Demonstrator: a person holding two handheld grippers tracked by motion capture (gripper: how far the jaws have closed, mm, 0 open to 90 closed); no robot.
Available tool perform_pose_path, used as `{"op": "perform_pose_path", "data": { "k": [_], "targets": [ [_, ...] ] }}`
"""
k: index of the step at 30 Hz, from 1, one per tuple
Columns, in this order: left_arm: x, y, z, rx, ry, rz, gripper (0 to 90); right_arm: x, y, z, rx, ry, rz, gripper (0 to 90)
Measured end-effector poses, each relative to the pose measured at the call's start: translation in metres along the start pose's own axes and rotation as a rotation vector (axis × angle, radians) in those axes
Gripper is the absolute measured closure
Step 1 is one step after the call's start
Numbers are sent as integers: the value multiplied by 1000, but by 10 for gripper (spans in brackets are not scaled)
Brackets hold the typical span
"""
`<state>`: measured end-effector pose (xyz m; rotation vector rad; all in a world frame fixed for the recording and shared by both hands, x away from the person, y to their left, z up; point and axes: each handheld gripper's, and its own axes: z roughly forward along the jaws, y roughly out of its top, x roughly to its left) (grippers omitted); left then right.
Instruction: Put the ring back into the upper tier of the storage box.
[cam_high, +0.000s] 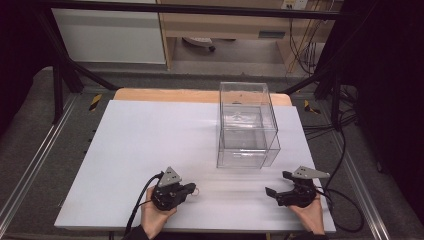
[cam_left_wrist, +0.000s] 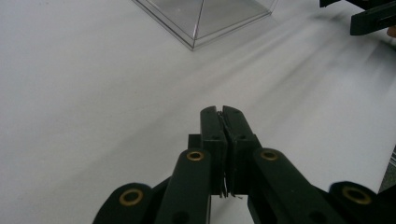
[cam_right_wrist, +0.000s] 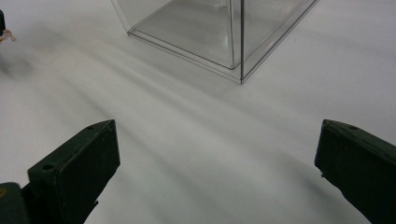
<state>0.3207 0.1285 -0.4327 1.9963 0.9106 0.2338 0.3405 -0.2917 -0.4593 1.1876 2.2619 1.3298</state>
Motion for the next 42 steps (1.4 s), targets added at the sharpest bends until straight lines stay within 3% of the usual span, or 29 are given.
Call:
{"op": "perform_pose_path", "data": {
  "k": [27,42],
  "targets": [
    [3,19,-29,-130,11,2,876,0,0,0,1,-2,1,5],
    [0,31,-38,-178,10,21,876,0,0,0,1,-2,-1,5]
  ]
}}
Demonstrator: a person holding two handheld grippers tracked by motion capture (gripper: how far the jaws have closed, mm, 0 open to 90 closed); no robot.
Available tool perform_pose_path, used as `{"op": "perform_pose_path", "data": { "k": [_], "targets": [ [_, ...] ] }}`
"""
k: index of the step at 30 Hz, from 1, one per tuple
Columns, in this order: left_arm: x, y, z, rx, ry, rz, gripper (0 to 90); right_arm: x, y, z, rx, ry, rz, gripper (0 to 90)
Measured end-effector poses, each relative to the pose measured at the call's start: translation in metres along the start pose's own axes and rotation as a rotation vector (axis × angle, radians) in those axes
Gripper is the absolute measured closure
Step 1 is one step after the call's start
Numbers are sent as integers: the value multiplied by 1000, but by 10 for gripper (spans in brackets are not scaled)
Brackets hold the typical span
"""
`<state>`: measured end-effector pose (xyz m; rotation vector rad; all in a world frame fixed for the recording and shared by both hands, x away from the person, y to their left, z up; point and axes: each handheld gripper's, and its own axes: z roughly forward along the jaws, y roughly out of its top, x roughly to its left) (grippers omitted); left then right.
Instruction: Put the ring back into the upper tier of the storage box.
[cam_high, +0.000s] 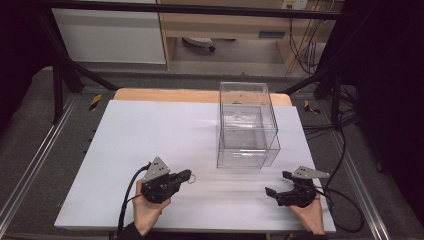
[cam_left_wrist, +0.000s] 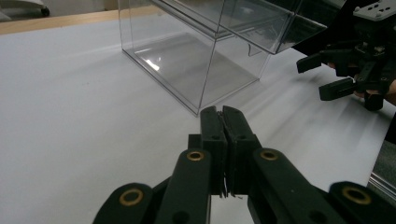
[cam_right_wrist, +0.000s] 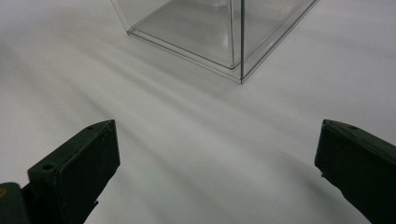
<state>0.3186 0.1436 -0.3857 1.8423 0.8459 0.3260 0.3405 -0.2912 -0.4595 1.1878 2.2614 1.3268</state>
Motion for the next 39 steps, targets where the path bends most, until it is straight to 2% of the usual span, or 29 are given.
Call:
{"op": "perform_pose_path", "data": {
  "k": [10,24,39],
  "targets": [
    [1,13,-4,-45,-7,0,876,0,0,0,-1,-2,-2,5],
    [5,34,-12,-137,-14,-15,876,0,0,0,1,-2,-1,5],
    [-3,56,-12,-210,-39,-5,876,0,0,0,2,-1,-2,5]
  ]
}}
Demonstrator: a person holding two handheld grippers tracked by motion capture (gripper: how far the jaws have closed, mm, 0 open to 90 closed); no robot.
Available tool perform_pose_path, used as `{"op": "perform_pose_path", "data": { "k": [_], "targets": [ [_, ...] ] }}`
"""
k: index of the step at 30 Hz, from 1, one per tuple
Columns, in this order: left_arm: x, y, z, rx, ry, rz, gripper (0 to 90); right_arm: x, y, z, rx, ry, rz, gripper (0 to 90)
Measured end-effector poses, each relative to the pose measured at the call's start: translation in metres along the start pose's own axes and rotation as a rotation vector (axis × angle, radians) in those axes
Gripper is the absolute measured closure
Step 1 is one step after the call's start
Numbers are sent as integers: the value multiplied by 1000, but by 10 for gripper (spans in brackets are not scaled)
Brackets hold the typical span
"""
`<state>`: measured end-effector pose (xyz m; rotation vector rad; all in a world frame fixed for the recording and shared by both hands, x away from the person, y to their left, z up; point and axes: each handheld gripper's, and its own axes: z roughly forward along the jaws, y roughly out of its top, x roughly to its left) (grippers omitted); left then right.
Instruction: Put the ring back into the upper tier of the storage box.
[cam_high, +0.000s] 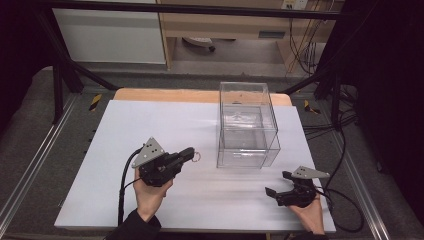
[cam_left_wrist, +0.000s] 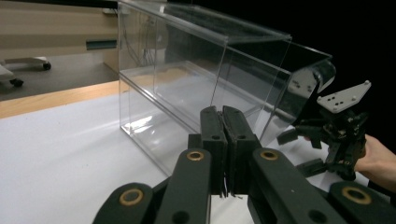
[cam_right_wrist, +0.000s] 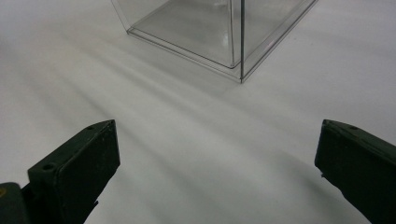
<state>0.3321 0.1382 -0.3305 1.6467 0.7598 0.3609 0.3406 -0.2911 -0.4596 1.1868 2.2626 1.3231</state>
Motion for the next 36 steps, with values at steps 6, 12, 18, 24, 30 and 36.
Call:
{"op": "perform_pose_path", "data": {
  "k": [6,12,18,24,30,36],
  "targets": [
    [-4,10,4,-30,-12,5,876,0,0,0,1,0,1,5],
    [-7,20,9,-53,-20,10,876,0,0,0,3,1,1,5],
    [-10,29,14,-73,-33,13,876,0,0,0,3,1,1,5],
    [-13,36,20,-90,-45,16,876,0,0,0,4,1,-1,5],
    [-16,42,24,-103,-51,19,876,0,0,0,6,2,-1,5],
    [-21,51,29,-116,-60,34,876,0,0,0,6,2,-3,5]
  ]
}}
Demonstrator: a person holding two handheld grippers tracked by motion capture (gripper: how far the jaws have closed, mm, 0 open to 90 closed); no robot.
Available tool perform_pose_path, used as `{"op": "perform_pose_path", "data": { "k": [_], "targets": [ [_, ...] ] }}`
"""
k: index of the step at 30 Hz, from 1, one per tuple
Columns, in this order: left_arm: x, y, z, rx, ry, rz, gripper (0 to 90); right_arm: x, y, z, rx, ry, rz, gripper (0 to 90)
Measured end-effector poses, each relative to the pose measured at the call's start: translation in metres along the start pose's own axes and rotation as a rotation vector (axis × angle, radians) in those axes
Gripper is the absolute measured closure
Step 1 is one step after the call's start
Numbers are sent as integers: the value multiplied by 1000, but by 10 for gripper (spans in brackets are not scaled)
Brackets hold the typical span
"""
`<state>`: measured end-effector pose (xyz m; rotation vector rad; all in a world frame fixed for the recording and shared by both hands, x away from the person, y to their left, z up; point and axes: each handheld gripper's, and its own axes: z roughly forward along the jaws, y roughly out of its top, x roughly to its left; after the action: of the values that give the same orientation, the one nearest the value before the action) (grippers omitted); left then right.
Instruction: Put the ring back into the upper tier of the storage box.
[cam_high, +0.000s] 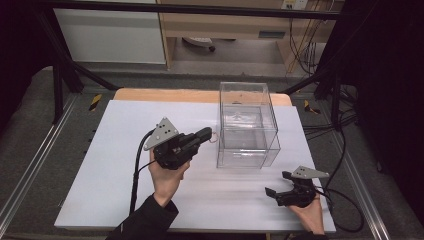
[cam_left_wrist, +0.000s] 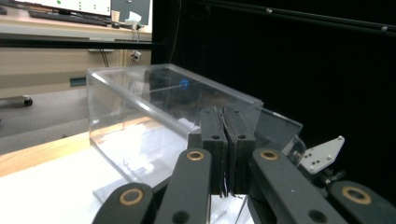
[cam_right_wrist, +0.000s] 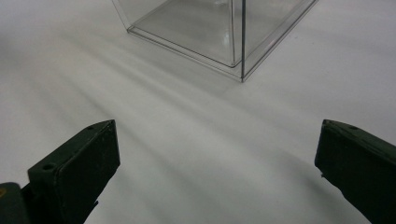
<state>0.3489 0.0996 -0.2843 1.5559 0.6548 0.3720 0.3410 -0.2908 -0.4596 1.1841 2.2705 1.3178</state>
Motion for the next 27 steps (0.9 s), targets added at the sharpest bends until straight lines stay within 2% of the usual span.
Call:
{"op": "perform_pose_path", "data": {
  "k": [12,27],
  "targets": [
    [-11,5,21,9,-29,11,875,0,0,0,-1,1,1,4],
    [-19,5,49,77,-45,40,875,0,0,0,-2,1,-1,4]
  ]
}}
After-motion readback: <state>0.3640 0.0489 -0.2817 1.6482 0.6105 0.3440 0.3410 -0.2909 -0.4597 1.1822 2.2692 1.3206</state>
